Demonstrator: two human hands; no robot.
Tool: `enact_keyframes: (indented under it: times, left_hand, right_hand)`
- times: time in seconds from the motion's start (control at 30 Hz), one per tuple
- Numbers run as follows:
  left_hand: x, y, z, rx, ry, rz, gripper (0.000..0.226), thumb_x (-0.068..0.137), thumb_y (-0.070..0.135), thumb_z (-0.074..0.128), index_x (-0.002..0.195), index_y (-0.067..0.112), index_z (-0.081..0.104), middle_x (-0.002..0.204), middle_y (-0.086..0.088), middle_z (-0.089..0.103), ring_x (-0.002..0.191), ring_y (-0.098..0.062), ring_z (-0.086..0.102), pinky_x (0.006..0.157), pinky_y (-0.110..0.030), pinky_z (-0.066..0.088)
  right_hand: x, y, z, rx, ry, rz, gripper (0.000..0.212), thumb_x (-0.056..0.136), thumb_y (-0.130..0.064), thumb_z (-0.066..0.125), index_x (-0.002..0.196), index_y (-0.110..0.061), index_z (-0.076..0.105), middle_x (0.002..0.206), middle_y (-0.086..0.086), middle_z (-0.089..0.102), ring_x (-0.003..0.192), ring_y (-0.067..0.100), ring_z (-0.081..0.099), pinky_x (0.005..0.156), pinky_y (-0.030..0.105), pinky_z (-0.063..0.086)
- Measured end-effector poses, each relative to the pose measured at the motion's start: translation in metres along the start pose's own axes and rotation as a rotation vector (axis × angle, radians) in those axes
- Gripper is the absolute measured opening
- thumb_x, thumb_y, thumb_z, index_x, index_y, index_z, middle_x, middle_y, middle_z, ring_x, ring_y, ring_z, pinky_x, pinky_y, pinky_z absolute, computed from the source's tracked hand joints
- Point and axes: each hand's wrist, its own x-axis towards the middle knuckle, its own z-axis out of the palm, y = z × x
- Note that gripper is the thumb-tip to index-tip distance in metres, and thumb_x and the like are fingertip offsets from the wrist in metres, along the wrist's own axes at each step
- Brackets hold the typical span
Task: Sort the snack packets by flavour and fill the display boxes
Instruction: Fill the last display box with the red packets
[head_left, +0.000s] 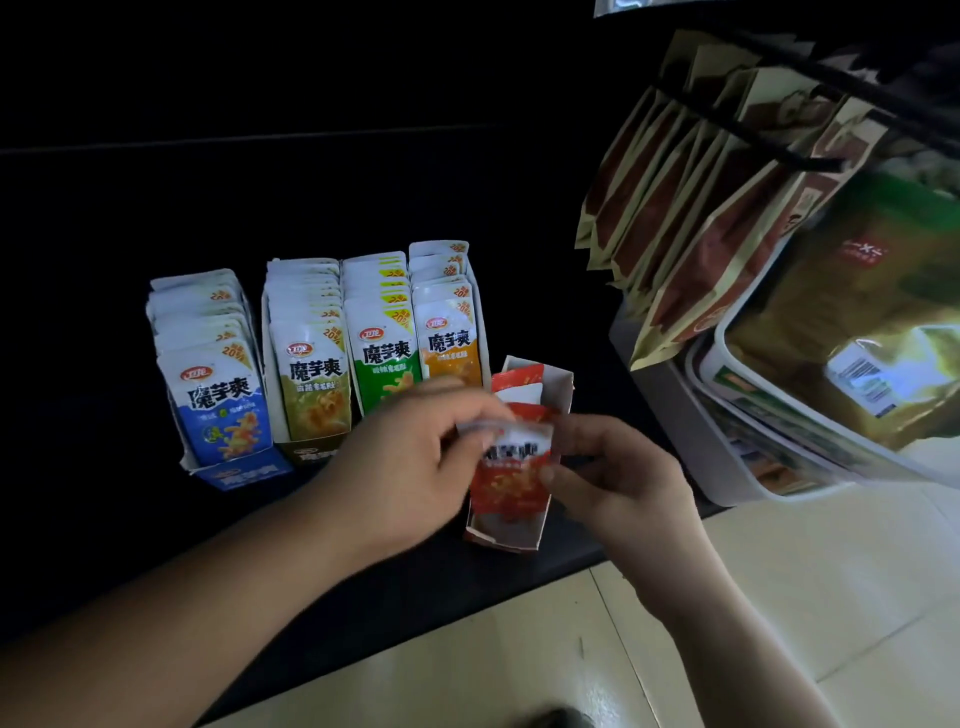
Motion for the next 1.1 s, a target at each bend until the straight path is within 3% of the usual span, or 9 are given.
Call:
enact_keyframes:
  times: [0.1, 0.27, 0.43, 0.53, 0.67, 0.8, 0.93, 1.0, 1.1]
  left_hand:
    - [-0.010, -0.013, 0.016, 0.038, -0.086, 0.023, 0.017, 0.099, 0.025, 0.065, 0.109, 0.036, 0.075, 0.096, 0.021, 0.063, 0.094, -0.002, 0.062, 0.078, -0.024, 0.051]
    - [-0.018, -0.021, 0.026, -0.064, -0.158, -0.091, 0.021, 0.097, 0.022, 0.072, 0.109, 0.038, 0.076, 0.095, 0.024, 0.072, 0.088, 0.001, 0.068, 0.072, -0.023, 0.057]
    - [-0.015, -0.028, 0.021, -0.088, -0.005, -0.219, 0.025, 0.088, 0.019, 0.080, 0.100, 0.036, 0.065, 0.095, 0.015, 0.068, 0.084, -0.004, 0.066, 0.064, -0.016, 0.051]
    - [-0.027, -0.035, 0.020, 0.003, -0.094, -0.245, 0.026, 0.086, 0.024, 0.081, 0.096, 0.038, 0.062, 0.095, 0.018, 0.065, 0.077, -0.007, 0.065, 0.060, -0.018, 0.051]
    - [-0.031, -0.037, 0.020, -0.048, -0.081, -0.242, 0.049, 0.088, 0.004, 0.067, 0.116, 0.043, 0.061, 0.107, 0.025, 0.060, 0.082, -0.008, 0.065, 0.063, -0.019, 0.051]
    - [-0.018, -0.028, 0.012, -0.191, -0.178, -0.275, 0.048, 0.093, -0.006, 0.056, 0.110, 0.037, 0.072, 0.103, 0.018, 0.072, 0.083, -0.013, 0.069, 0.075, -0.027, 0.057]
    - [-0.017, -0.017, 0.016, -0.246, -0.305, -0.328, 0.021, 0.106, 0.030, 0.053, 0.110, 0.036, 0.073, 0.091, 0.017, 0.073, 0.081, -0.004, 0.069, 0.072, -0.017, 0.051]
    - [-0.018, -0.015, 0.022, -0.227, -0.314, -0.325, 0.027, 0.104, 0.045, 0.050, 0.107, 0.033, 0.074, 0.093, 0.016, 0.074, 0.081, -0.003, 0.070, 0.072, -0.020, 0.050]
    - [-0.017, -0.016, 0.027, -0.243, -0.247, -0.325, 0.023, 0.103, 0.041, 0.056, 0.102, 0.031, 0.076, 0.091, 0.020, 0.074, 0.081, 0.003, 0.069, 0.069, -0.016, 0.050]
  right_hand:
    - [-0.003, 0.003, -0.001, 0.036, -0.153, 0.033, 0.029, 0.088, 0.003, 0.076, 0.112, -0.014, 0.075, 0.101, 0.005, 0.079, 0.093, 0.025, 0.077, 0.084, 0.039, 0.063]
    - [-0.006, 0.006, -0.008, -0.081, -0.257, 0.038, 0.018, 0.093, -0.016, 0.076, 0.108, -0.026, 0.079, 0.099, 0.004, 0.079, 0.096, 0.029, 0.075, 0.087, 0.045, 0.062]
    - [-0.005, 0.015, 0.005, -0.258, -0.077, -0.035, 0.007, 0.099, -0.023, 0.069, 0.097, -0.026, 0.074, 0.088, -0.009, 0.077, 0.081, 0.009, 0.073, 0.071, 0.028, 0.060]
    - [-0.006, 0.018, 0.009, -0.190, -0.013, -0.002, 0.007, 0.100, -0.025, 0.068, 0.095, -0.023, 0.073, 0.087, -0.008, 0.077, 0.080, 0.008, 0.073, 0.067, 0.028, 0.059]
    - [-0.006, 0.009, -0.002, -0.285, -0.240, 0.067, 0.009, 0.098, -0.024, 0.071, 0.091, -0.021, 0.075, 0.088, -0.003, 0.077, 0.083, 0.017, 0.071, 0.072, 0.036, 0.058]
    - [-0.001, -0.006, -0.024, -0.172, -0.487, 0.184, 0.022, 0.092, -0.036, 0.067, 0.106, -0.024, 0.080, 0.100, 0.006, 0.077, 0.095, 0.025, 0.071, 0.082, 0.043, 0.056]
    - [0.018, -0.009, -0.017, -0.156, -0.184, 0.066, 0.027, 0.103, -0.040, 0.063, 0.101, -0.018, 0.079, 0.086, 0.004, 0.077, 0.078, 0.018, 0.071, 0.066, 0.025, 0.054]
    - [0.036, -0.001, -0.008, -0.348, -0.014, -0.043, 0.017, 0.100, -0.031, 0.067, 0.113, -0.023, 0.075, 0.083, -0.006, 0.071, 0.076, 0.005, 0.067, 0.063, 0.016, 0.051]
    - [0.057, 0.004, 0.005, -0.659, -0.017, -0.080, 0.030, 0.095, -0.035, 0.070, 0.125, -0.036, 0.070, 0.102, -0.010, 0.072, 0.096, 0.011, 0.069, 0.076, 0.032, 0.061]
